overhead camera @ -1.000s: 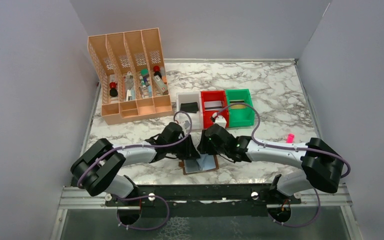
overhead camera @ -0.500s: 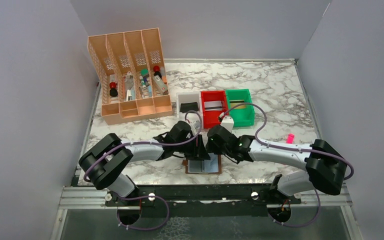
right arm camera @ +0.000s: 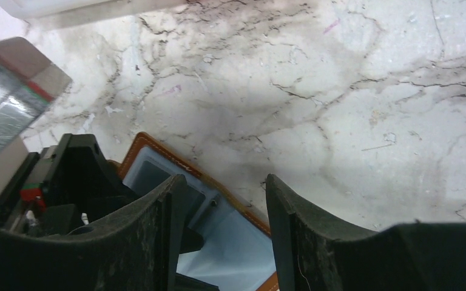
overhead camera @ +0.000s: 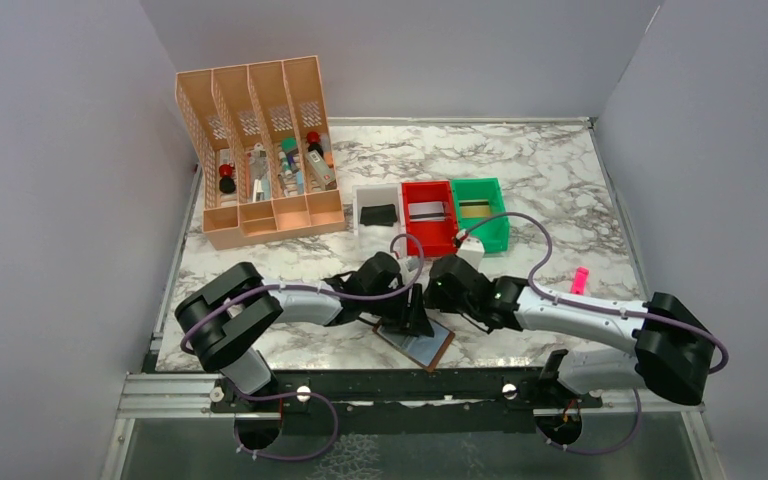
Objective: Take the credit cards out of the card holder
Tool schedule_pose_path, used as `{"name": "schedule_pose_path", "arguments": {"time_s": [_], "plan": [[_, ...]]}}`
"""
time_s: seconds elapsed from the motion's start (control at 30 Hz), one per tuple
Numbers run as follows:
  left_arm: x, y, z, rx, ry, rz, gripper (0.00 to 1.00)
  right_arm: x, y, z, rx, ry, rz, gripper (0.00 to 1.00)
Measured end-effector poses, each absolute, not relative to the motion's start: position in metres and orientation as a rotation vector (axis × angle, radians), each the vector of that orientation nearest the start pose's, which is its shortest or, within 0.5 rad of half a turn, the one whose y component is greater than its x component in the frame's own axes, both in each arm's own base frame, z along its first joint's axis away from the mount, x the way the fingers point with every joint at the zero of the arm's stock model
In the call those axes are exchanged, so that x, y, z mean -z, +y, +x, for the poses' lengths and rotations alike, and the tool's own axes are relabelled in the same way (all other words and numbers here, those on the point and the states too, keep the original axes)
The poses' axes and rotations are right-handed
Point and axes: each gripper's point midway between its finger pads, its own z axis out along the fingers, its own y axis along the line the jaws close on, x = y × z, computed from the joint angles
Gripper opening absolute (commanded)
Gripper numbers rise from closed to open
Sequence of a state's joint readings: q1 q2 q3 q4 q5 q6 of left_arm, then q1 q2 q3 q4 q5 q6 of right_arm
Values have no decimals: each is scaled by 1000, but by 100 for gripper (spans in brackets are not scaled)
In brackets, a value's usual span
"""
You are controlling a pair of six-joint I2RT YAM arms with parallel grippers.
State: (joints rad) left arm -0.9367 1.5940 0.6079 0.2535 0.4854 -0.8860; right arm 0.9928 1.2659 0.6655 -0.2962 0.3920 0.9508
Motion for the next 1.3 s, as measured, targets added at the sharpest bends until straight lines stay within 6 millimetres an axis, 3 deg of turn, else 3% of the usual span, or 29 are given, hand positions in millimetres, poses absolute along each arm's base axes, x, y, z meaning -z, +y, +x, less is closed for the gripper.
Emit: {"name": "schedule_pose_path", "arguments": {"time_s": [0.2, 0.43, 0.8, 0.93, 1.3], "plan": [[-46, -354, 116, 1355, 2663, 368, 51, -60, 234, 196, -395, 2440, 124, 55], [-46, -360, 96, 1371, 2676, 441, 26, -62, 229, 192, -416, 2434, 154, 54], [-41, -361, 83, 1367, 2691, 491, 7, -57, 223, 187, -413, 2443, 176, 51], [-23, -360, 80, 1333, 2749, 488, 7, -56, 222, 187, -412, 2445, 183, 51], [-24, -384, 104, 1276, 2713, 381, 3, -54, 214, 190, -382, 2450, 223, 51]]}}
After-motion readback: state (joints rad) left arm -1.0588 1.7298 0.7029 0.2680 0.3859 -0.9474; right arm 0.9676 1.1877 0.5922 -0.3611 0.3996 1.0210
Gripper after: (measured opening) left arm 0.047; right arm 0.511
